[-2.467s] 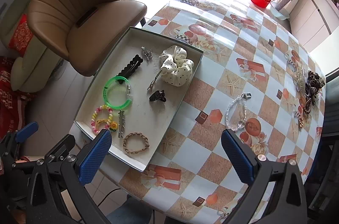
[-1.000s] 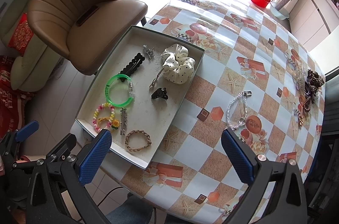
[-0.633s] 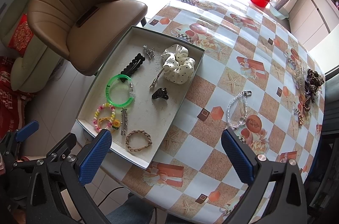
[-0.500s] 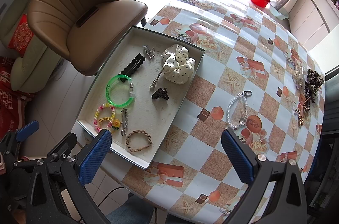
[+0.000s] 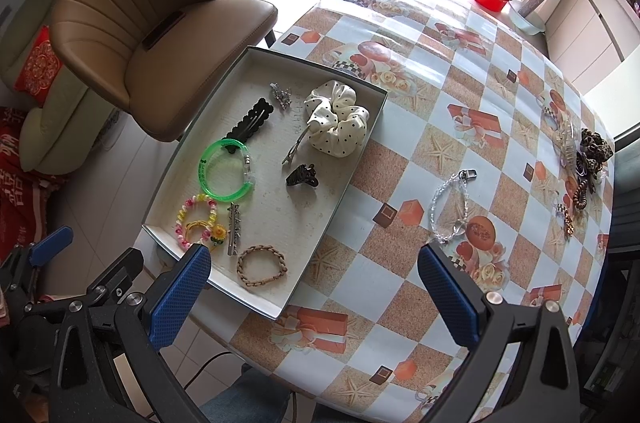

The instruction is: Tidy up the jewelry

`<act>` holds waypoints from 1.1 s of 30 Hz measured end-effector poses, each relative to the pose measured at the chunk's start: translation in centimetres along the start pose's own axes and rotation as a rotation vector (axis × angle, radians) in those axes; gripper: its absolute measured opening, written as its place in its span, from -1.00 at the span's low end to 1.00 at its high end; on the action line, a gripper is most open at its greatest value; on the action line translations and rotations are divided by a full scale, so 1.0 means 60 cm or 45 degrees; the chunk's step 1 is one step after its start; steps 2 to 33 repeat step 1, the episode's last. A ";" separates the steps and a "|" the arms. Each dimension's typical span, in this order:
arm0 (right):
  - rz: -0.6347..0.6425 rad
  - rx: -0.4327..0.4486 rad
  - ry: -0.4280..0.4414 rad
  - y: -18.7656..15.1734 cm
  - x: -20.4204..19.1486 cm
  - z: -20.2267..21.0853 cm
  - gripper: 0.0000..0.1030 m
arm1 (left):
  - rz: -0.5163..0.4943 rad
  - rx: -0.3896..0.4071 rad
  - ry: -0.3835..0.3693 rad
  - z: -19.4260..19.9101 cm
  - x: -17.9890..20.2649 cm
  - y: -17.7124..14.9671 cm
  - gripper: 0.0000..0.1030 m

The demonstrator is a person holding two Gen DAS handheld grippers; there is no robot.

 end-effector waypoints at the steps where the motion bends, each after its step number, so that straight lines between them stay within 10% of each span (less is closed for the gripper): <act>1: 0.000 -0.001 0.000 0.000 0.000 0.000 0.99 | -0.001 -0.004 -0.001 -0.001 0.000 0.000 1.00; 33: 0.000 -0.001 0.000 0.000 0.000 0.000 0.99 | -0.001 -0.004 -0.001 -0.001 0.000 0.000 1.00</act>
Point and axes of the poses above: each gripper's, at about its wrist camera, not at the fingertips, and z roughly against the way its jaws point, x to its right, y to its top, the point moved 3 cm from there along -z, roughly the way its jaws point, and after that the axes turned 3 degrees about y, right-handed, at the moved point
